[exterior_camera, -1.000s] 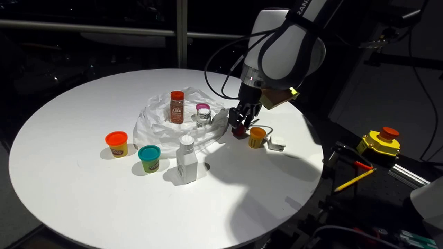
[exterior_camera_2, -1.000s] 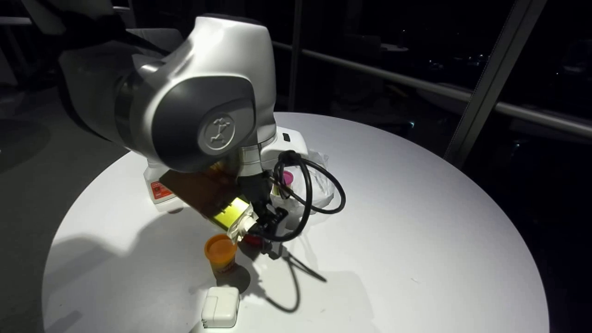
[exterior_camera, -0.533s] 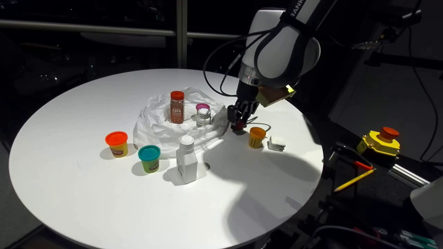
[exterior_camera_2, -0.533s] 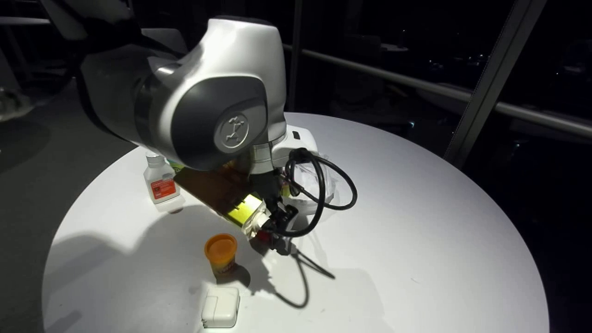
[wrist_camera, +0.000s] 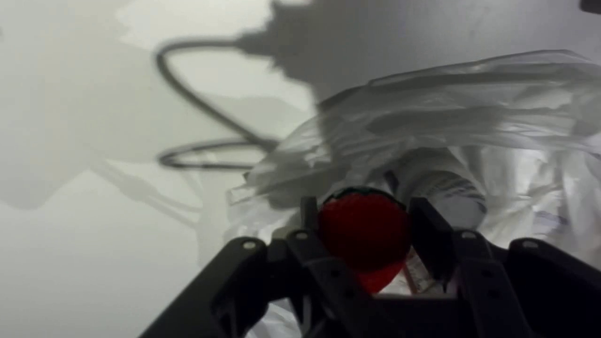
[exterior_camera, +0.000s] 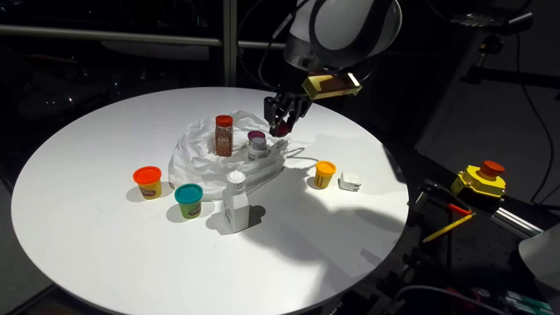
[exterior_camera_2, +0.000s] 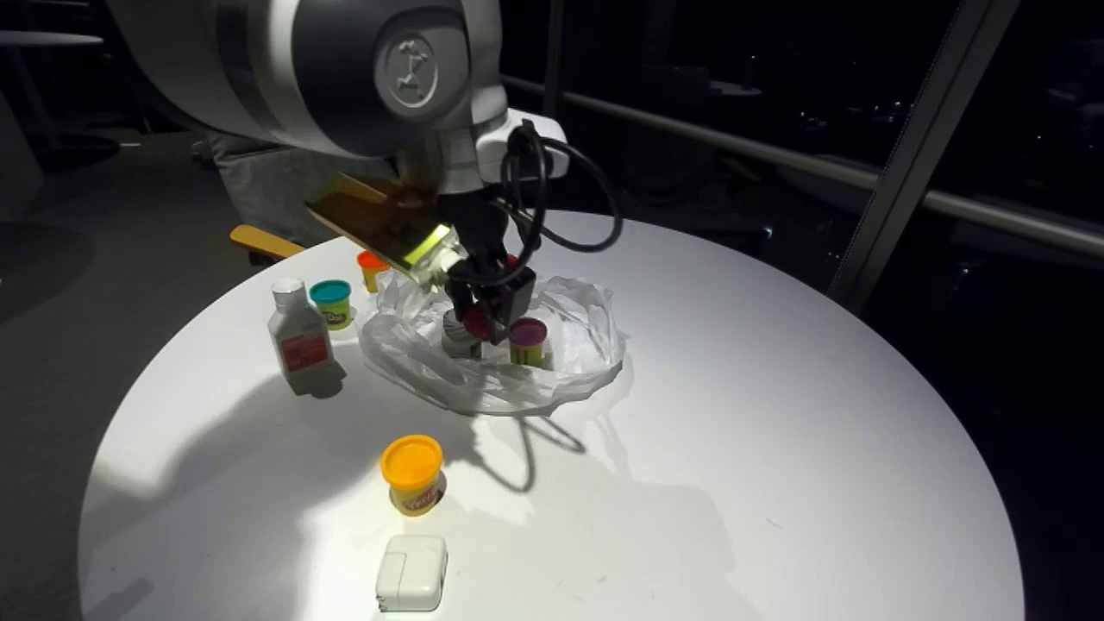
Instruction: Put the bottles on the table in the plastic bag
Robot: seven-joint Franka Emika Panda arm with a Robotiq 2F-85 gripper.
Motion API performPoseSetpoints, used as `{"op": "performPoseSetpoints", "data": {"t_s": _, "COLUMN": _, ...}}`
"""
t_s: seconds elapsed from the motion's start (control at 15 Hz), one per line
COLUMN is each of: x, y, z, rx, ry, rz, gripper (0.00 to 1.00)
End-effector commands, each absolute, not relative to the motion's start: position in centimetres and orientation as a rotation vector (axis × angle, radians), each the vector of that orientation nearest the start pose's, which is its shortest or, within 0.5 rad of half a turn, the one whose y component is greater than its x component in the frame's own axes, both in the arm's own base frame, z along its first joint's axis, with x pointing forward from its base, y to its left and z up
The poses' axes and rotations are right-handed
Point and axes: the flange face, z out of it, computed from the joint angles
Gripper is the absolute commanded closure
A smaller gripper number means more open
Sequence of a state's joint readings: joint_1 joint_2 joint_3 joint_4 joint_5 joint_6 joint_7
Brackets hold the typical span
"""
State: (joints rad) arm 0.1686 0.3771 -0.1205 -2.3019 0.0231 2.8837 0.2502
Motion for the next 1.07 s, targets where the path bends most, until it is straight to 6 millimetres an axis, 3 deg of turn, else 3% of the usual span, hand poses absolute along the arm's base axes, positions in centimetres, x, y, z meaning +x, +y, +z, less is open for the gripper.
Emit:
{"op": "performPoseSetpoints", "data": {"t_s": 0.0, "x": 57.6, "y": 7.6, "z": 21.3, "rx": -2.999, "ry": 0.392, "rz": -0.308, "gripper": 0.74}}
{"op": "performPoseSetpoints", "data": {"t_s": 0.2, "x": 60.2, "y": 9.7, "z": 20.3, "rx": -2.977, "ry": 0.409, "rz": -0.352, "gripper": 0.74}}
{"op": "performPoseSetpoints", "data": {"t_s": 0.53, "x": 62.5, "y": 10.4, "z": 18.7, "rx": -2.982, "ry": 0.426, "rz": -0.378, "gripper": 0.74}}
{"op": "performPoseSetpoints", "data": {"t_s": 0.6, "x": 62.6, "y": 10.5, "z": 18.2, "rx": -2.987, "ry": 0.418, "rz": -0.371, "gripper": 0.24}}
{"op": "performPoseSetpoints", "data": {"t_s": 0.73, "x": 62.5, "y": 11.1, "z": 18.1, "rx": -2.985, "ry": 0.406, "rz": -0.371, "gripper": 0.16}}
{"op": "performPoseSetpoints", "data": {"t_s": 0.87, "x": 62.4, "y": 11.7, "z": 18.6, "rx": -2.978, "ry": 0.385, "rz": -0.395, "gripper": 0.01}}
{"op": "performPoseSetpoints", "data": {"t_s": 0.93, "x": 62.1, "y": 12.2, "z": 19.2, "rx": -2.968, "ry": 0.376, "rz": -0.410, "gripper": 0.00}}
{"op": "performPoseSetpoints", "data": {"t_s": 1.0, "x": 62.3, "y": 9.9, "z": 22.7, "rx": -2.969, "ry": 0.373, "rz": -0.441, "gripper": 0.00}}
